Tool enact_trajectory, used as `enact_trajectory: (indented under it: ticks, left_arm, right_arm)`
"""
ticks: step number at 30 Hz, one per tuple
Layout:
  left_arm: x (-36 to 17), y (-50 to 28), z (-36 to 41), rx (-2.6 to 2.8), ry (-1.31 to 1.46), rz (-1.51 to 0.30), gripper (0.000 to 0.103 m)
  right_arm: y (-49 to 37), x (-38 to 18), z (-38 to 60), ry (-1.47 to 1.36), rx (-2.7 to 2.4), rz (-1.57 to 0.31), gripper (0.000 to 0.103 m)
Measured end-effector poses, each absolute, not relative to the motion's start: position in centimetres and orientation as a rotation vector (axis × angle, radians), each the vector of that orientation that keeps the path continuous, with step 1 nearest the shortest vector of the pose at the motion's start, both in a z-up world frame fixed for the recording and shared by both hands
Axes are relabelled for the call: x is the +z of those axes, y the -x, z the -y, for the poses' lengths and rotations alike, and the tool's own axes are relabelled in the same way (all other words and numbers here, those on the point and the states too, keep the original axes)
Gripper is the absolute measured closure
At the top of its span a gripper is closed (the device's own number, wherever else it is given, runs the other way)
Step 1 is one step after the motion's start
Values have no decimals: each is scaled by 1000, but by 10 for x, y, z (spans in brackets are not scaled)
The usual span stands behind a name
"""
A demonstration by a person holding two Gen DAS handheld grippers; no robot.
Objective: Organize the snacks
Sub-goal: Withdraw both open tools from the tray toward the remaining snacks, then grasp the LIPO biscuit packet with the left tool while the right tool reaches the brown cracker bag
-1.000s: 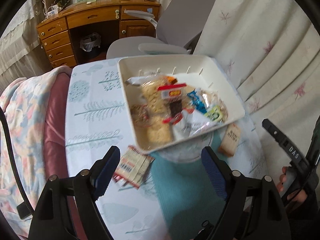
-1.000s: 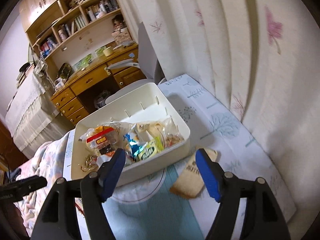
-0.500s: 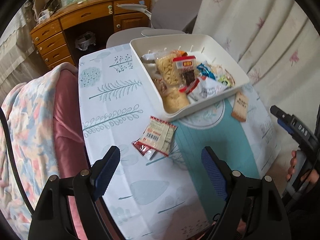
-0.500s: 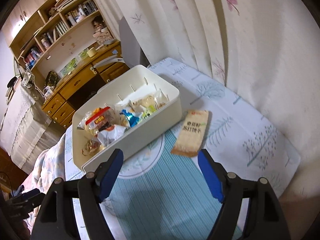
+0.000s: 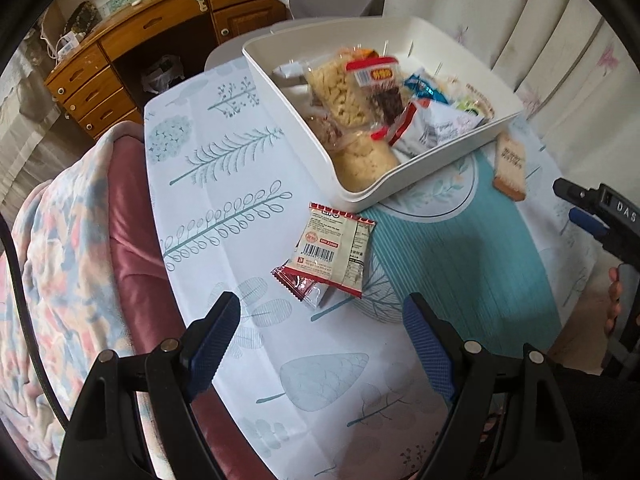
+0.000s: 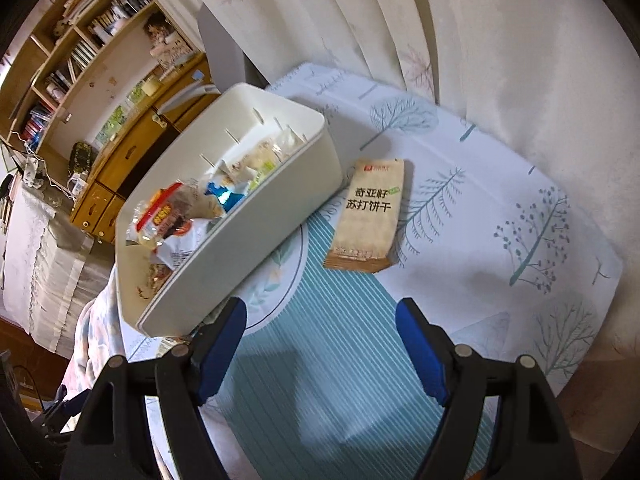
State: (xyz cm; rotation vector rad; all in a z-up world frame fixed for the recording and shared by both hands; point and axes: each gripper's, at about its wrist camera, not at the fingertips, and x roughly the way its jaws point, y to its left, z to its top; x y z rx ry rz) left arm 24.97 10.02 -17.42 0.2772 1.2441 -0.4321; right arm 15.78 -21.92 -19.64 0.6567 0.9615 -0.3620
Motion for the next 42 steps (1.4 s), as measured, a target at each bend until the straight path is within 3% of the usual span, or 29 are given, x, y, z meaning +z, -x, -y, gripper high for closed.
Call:
enact_trajectory:
  ticks: [19, 30, 32, 36, 41, 42]
  left_arm:
    - [-260, -299, -60, -248, -395, -1371, 21]
    - [-274, -310, -51, -215, -372, -1382, 21]
    - [-277, -311, -49, -212, -385, -1386, 21]
    - [-281, -312, -45, -213, -388, -1402, 28]
    - [-282, -311, -44, -217, -390, -1405, 49]
    - [-281, -311, -44, -218, -389, -1404, 50]
  right_arm:
    - [-215, -259, 259, -639, -474, -1079, 26]
    - [-239, -271, 261, -530, -482, -1094, 27]
    - [-240, -271, 261, -506, -492, -1099, 31]
    - [-243, -271, 263, -490, -498, -1103, 38]
    - [-242, -270, 262, -481, -486, -1113, 42]
    - [-243, -269, 262, -478, -480, -1115, 42]
